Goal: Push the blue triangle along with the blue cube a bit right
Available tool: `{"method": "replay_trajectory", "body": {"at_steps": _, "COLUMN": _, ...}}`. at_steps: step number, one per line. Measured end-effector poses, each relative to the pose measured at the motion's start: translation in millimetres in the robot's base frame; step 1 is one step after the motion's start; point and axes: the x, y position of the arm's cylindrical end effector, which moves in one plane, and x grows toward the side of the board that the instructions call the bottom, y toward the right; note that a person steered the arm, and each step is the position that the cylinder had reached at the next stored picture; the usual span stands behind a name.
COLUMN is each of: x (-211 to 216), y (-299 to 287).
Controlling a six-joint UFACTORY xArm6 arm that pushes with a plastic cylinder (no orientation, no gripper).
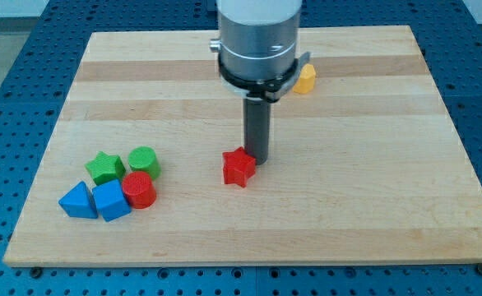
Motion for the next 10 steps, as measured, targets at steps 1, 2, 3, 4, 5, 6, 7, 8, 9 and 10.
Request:
{"method": "replay_trajectory", "body": {"at_steps": 1, "x": 16.7, "y": -18.9}}
{"method": "replay_trajectory", "body": {"at_steps": 2, "x": 37.6, "y": -33.7}}
{"method": "replay_trajectory", "body": {"at_steps": 3, "x": 54.3, "y": -44.9}}
{"method": "replay_trajectory", "body": {"at_steps": 4, "x": 66.4, "y": -55.0}}
{"method": "replay_trajectory", "body": {"at_steps": 5, "x": 77.4, "y": -57.6}}
{"method": "replay_trajectory", "body": {"at_steps": 6, "x": 92.3, "y": -57.6}}
{"method": "replay_trajectory", "body": {"at_steps": 7, "x": 101.4, "y": -58.0}}
{"method": "replay_trajectory", "body": {"at_steps": 8, "x": 105.6, "y": -65.1}}
{"method": "replay_trajectory", "body": {"at_steps": 9, "x": 105.6, "y": -74.1}}
{"method": "replay_trajectory", "body": {"at_steps": 10, "x": 105.6, "y": -88.1}}
